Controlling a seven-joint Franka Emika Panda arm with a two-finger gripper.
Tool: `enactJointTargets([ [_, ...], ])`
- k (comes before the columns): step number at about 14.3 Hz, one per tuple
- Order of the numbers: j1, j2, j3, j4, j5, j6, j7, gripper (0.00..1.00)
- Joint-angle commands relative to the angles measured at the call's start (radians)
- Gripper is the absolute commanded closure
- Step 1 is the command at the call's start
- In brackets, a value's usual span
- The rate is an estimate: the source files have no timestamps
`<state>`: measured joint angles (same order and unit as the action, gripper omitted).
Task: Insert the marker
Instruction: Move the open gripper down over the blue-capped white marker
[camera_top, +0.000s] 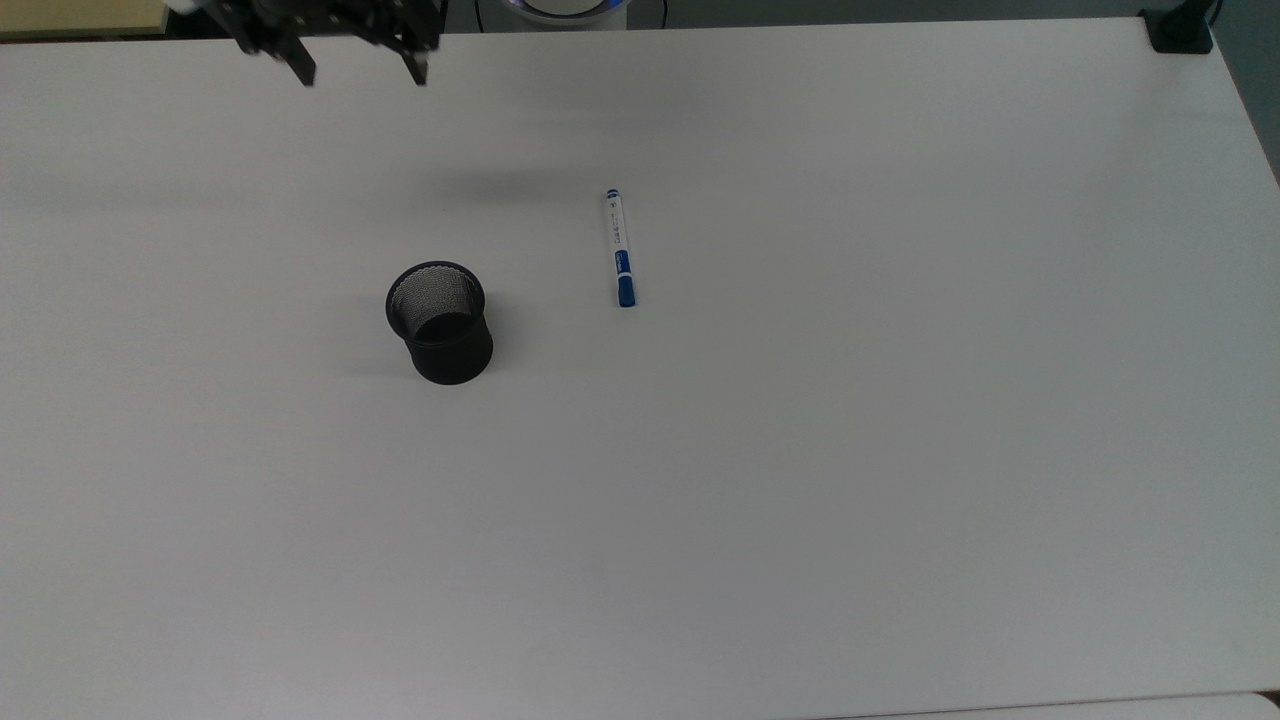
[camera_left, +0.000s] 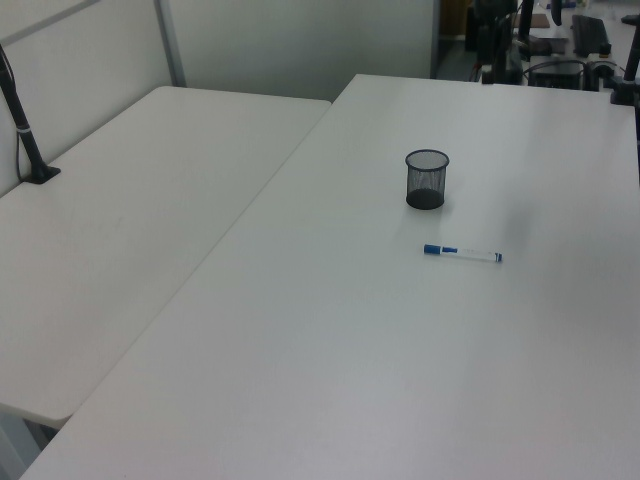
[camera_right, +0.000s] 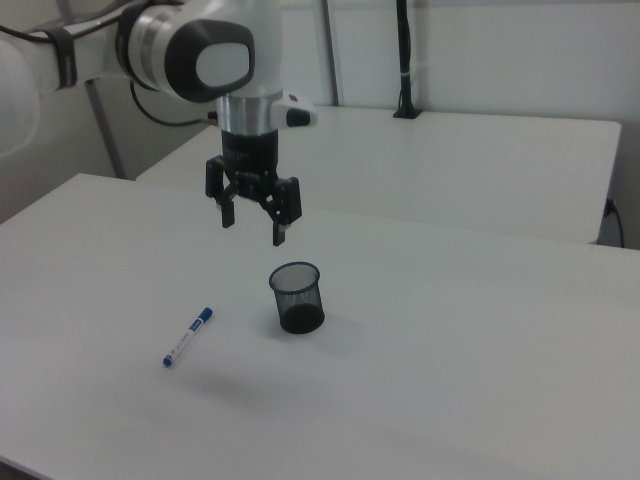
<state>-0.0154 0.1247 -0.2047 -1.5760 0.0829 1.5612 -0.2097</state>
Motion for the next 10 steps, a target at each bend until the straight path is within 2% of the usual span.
enactJointTargets([
  [1,0.084,0.045,-0.004,0.01,-0.012,0.022,-0.005,0.01],
  [7,0.227,0.185,-0.004,-0.006,-0.014,0.066,0.003,0.1],
  [10,0.29,0.237,-0.005,-0.039,-0.018,0.179,0.119,0.12],
])
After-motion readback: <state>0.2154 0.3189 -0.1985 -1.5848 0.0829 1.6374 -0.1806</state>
